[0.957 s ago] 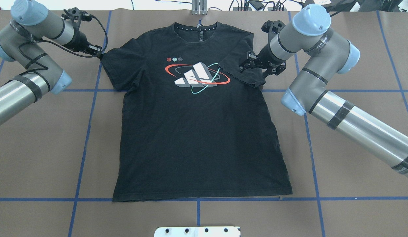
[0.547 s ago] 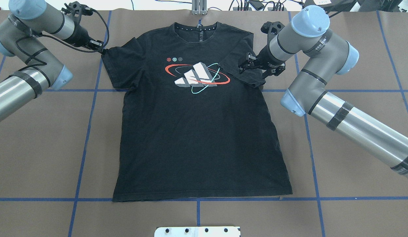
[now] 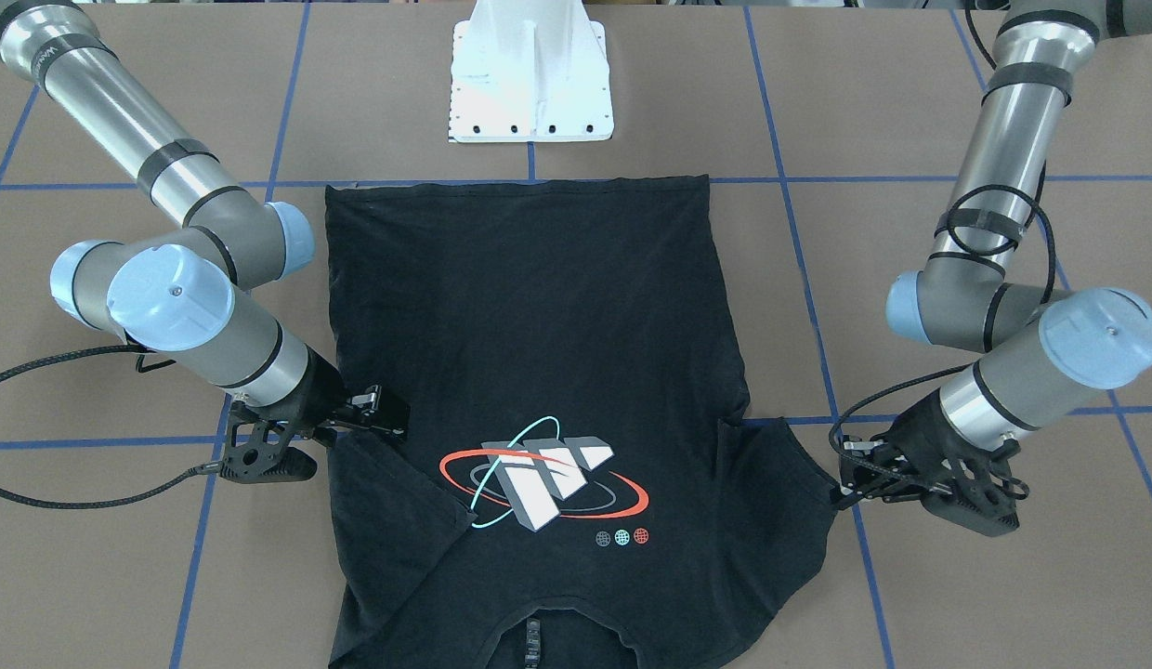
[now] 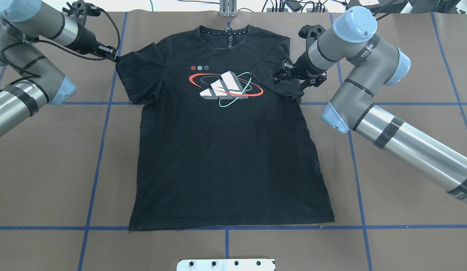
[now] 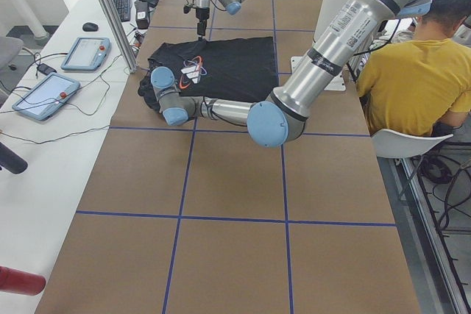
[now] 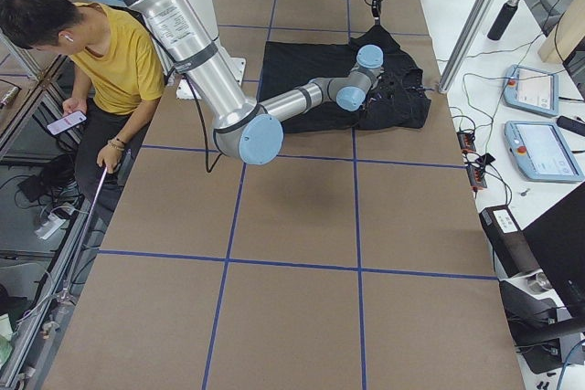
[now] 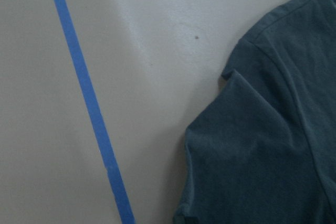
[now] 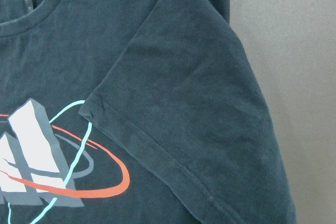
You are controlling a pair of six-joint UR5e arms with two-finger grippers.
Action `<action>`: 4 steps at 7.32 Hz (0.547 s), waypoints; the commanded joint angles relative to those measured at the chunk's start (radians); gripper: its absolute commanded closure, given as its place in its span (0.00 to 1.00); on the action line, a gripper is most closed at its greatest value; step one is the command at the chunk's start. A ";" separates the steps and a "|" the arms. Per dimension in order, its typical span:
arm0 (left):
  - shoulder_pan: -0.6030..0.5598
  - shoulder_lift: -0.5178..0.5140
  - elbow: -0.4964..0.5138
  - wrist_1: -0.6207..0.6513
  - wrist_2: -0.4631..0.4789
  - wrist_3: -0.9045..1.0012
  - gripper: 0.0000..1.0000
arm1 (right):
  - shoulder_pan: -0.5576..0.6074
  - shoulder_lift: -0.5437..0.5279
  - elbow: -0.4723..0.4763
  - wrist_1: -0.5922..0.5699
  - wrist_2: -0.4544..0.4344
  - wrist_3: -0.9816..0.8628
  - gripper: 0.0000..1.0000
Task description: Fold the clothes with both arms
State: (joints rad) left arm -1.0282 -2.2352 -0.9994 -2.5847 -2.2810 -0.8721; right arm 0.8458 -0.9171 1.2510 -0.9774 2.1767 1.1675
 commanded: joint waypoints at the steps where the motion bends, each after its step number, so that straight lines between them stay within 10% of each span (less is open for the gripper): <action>1: 0.036 -0.052 -0.028 0.003 0.002 -0.138 1.00 | -0.001 0.001 -0.013 0.002 0.002 -0.002 0.01; 4: 0.091 -0.153 -0.007 0.035 0.040 -0.267 1.00 | -0.002 0.003 -0.019 0.000 0.002 -0.003 0.01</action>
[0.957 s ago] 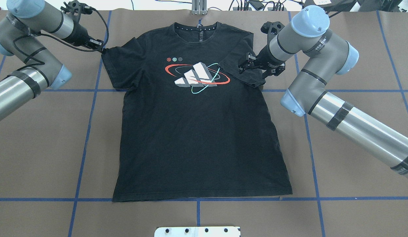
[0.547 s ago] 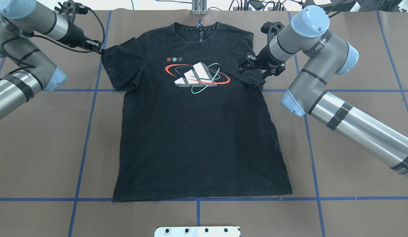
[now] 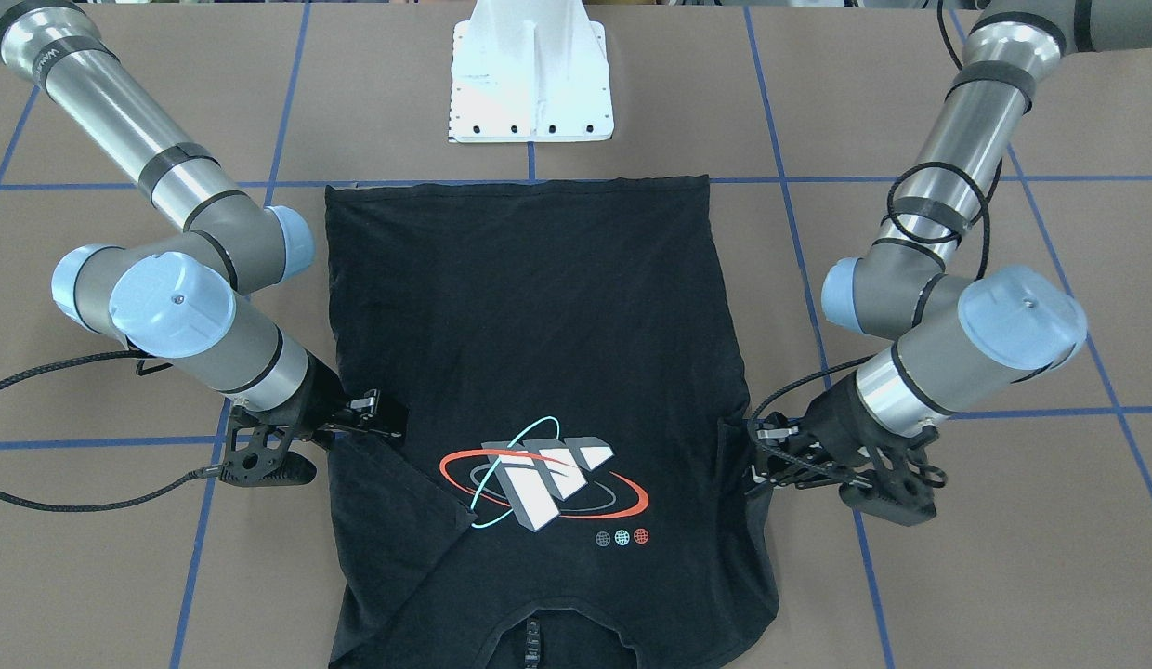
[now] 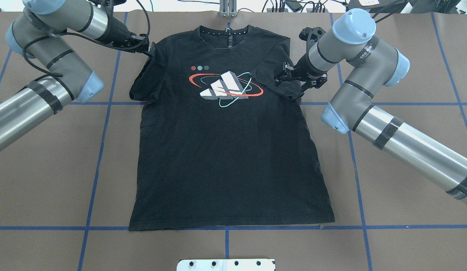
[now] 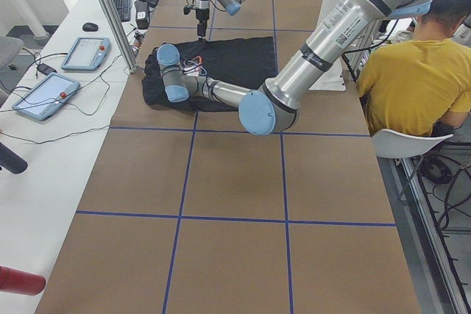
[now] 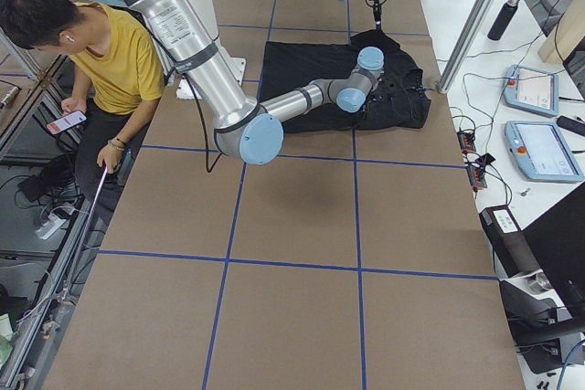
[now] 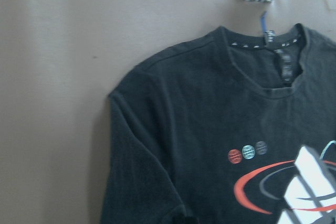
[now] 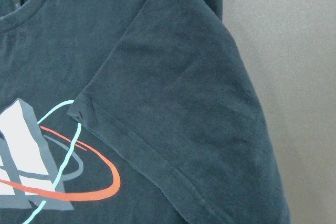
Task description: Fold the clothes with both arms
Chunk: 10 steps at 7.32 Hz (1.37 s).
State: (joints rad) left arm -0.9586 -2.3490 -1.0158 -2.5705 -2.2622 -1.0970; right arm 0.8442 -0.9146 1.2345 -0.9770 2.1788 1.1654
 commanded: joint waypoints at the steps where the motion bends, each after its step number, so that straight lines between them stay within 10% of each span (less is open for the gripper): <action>1: 0.055 -0.052 0.031 0.015 0.121 -0.046 1.00 | -0.001 -0.001 -0.010 0.000 0.001 -0.001 0.01; 5: 0.086 -0.098 0.097 0.007 0.217 -0.047 1.00 | -0.002 0.002 -0.036 0.004 -0.001 -0.015 0.01; 7: 0.092 -0.096 0.095 0.006 0.217 -0.047 0.09 | -0.002 0.006 -0.035 0.004 -0.001 -0.007 0.00; 10: 0.098 -0.063 -0.004 0.003 0.208 -0.063 0.00 | -0.043 -0.035 0.092 0.004 -0.098 0.221 0.00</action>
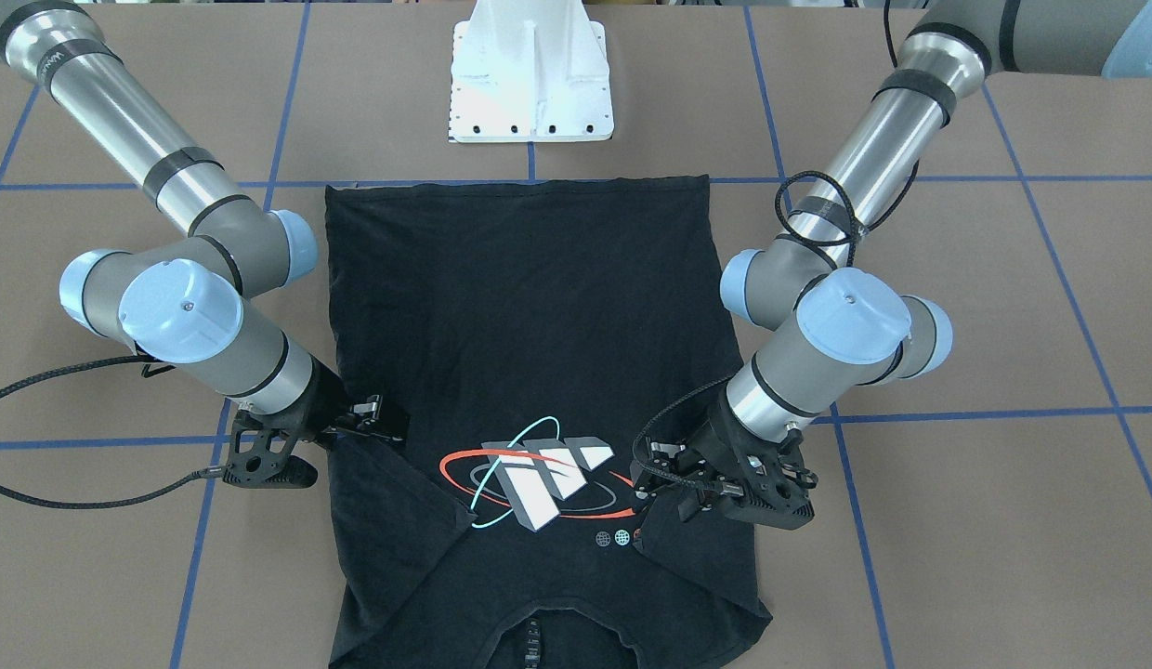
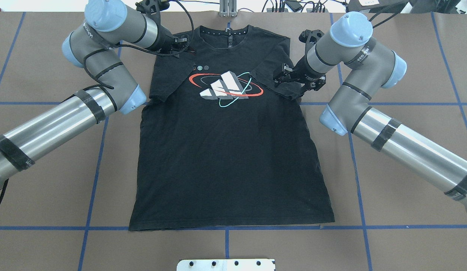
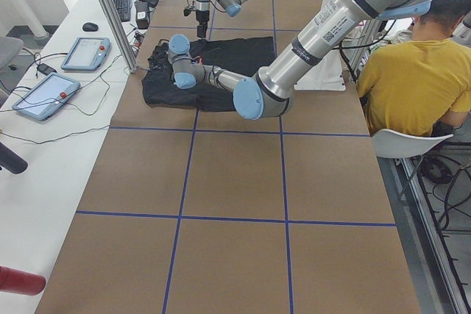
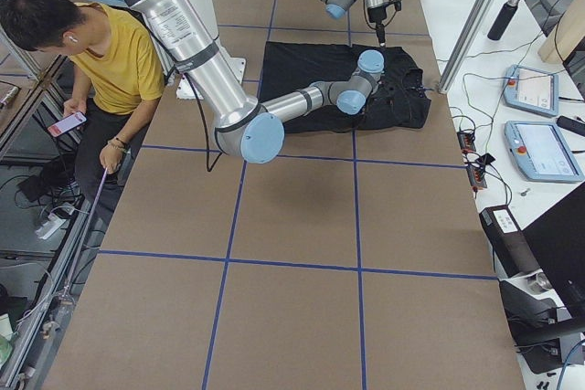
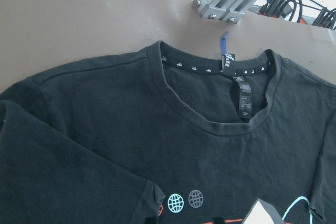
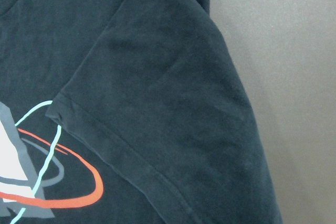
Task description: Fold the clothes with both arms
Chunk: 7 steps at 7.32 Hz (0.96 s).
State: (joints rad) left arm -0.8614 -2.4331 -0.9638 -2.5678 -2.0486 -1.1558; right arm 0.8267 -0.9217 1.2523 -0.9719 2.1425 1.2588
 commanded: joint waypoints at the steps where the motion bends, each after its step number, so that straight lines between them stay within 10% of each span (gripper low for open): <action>1: 0.002 0.084 -0.137 0.000 -0.007 -0.004 0.00 | -0.093 -0.101 0.178 -0.001 -0.161 0.224 0.00; 7: 0.009 0.158 -0.263 -0.005 -0.005 -0.067 0.00 | -0.423 -0.675 0.824 -0.144 -0.457 0.589 0.02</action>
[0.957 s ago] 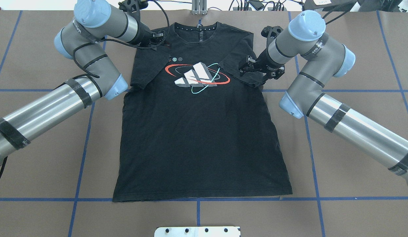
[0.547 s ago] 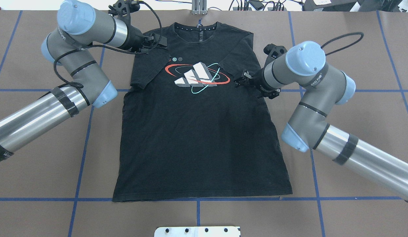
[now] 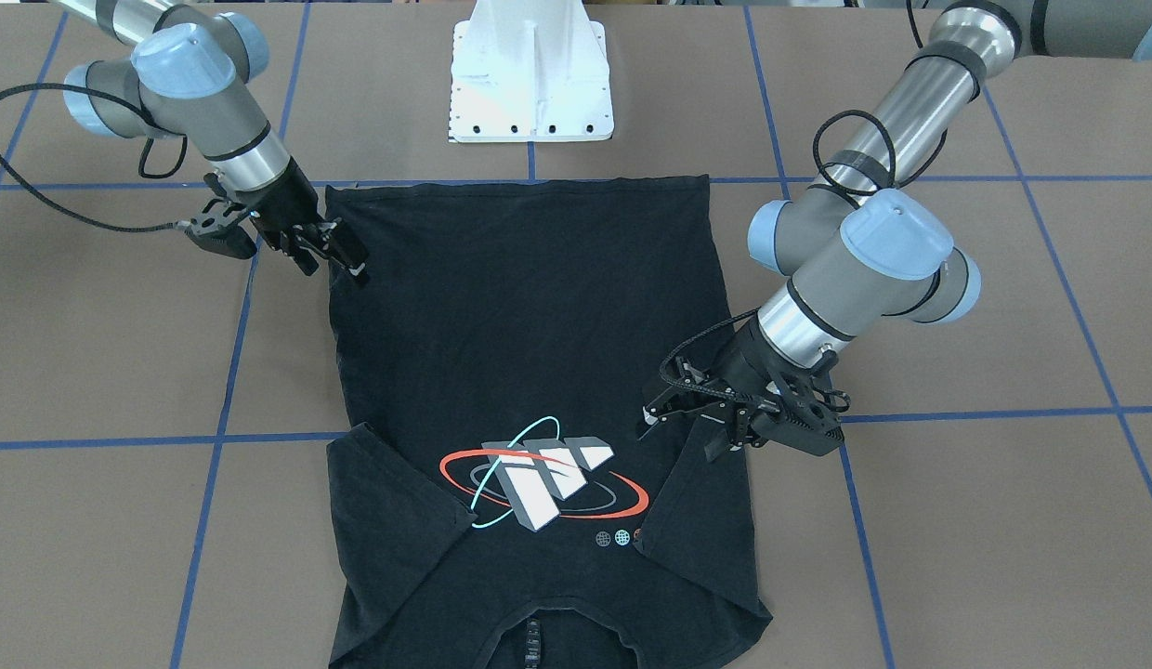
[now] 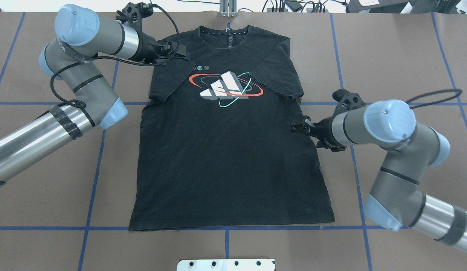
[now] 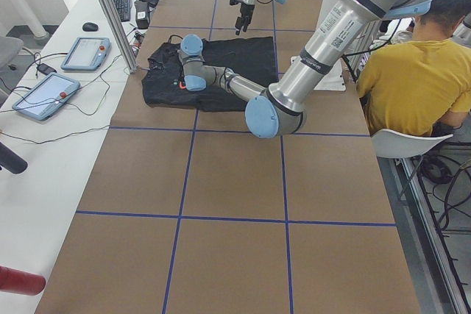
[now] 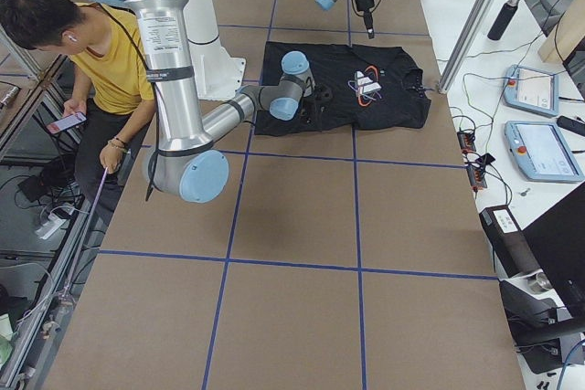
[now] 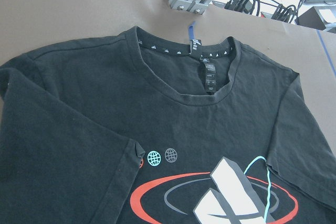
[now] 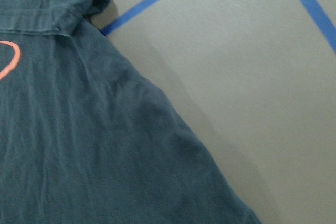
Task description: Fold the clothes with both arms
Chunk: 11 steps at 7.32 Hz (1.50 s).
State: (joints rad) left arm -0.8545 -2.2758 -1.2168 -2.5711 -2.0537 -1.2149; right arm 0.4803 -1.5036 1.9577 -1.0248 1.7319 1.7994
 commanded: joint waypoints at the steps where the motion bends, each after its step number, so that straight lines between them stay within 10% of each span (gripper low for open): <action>1: 0.002 0.001 -0.023 -0.009 0.000 -0.023 0.00 | -0.136 -0.118 0.192 -0.189 -0.060 0.087 0.02; 11: 0.002 0.004 -0.030 -0.007 0.006 -0.035 0.00 | -0.276 -0.106 0.112 -0.192 -0.114 0.173 0.17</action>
State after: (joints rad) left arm -0.8529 -2.2721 -1.2472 -2.5786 -2.0480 -1.2502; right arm 0.2082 -1.6091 2.0783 -1.2165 1.6209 1.9727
